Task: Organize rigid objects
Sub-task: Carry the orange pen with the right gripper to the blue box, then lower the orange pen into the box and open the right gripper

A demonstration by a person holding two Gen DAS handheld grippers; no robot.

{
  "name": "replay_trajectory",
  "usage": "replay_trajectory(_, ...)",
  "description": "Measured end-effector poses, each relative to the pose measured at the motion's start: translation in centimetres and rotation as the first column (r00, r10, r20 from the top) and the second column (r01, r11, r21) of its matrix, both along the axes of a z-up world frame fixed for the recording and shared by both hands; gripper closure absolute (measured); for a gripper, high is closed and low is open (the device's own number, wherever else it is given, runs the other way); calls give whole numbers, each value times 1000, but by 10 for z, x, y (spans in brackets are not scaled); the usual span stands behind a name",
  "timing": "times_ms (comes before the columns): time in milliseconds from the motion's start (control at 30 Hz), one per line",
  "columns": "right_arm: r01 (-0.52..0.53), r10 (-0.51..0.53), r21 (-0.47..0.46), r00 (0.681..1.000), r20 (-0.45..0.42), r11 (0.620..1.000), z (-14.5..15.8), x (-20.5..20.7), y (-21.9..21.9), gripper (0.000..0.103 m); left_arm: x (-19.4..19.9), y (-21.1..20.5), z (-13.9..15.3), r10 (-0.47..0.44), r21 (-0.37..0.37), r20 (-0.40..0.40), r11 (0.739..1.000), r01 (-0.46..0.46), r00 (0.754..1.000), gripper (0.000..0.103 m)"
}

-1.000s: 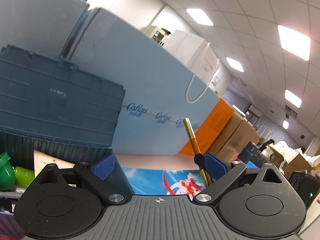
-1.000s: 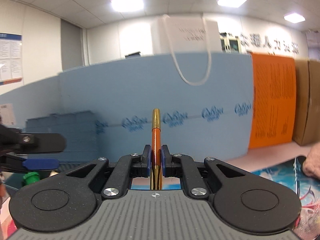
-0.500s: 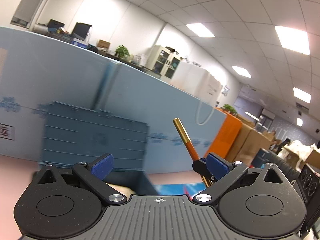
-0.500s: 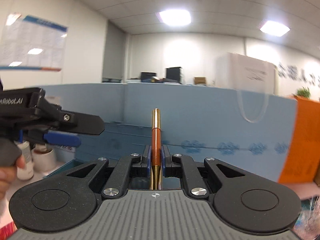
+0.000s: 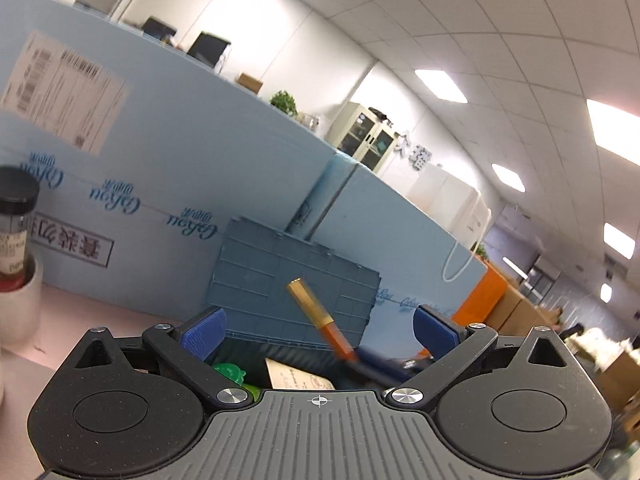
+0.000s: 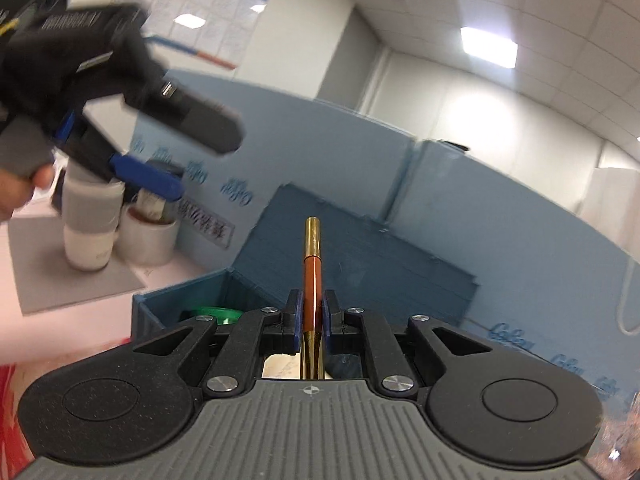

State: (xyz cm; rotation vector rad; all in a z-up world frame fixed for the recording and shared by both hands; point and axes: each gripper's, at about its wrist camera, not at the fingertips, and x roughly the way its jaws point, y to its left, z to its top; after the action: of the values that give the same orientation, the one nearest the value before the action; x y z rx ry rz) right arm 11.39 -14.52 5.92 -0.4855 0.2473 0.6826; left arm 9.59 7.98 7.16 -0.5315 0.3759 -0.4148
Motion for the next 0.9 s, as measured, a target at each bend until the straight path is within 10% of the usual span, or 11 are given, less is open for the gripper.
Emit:
replay_trajectory(500, -107, 85, -177, 988, -130, 978, -25, 31, 41, 93, 11, 30, -17, 14, -118, -57, 993, -21, 998, 2)
replay_trajectory(767, -86, 67, -115, 985, -161, 990, -25, 31, 38, 90, 13, 27, -18, 1, -112, -56, 994, -7, 998, 2)
replay_trajectory(900, -76, 68, -44, 985, -159, 996, -19, 26, 31, 71, 13, 27, -18, 2, -115, -55, 993, -8, 998, 2)
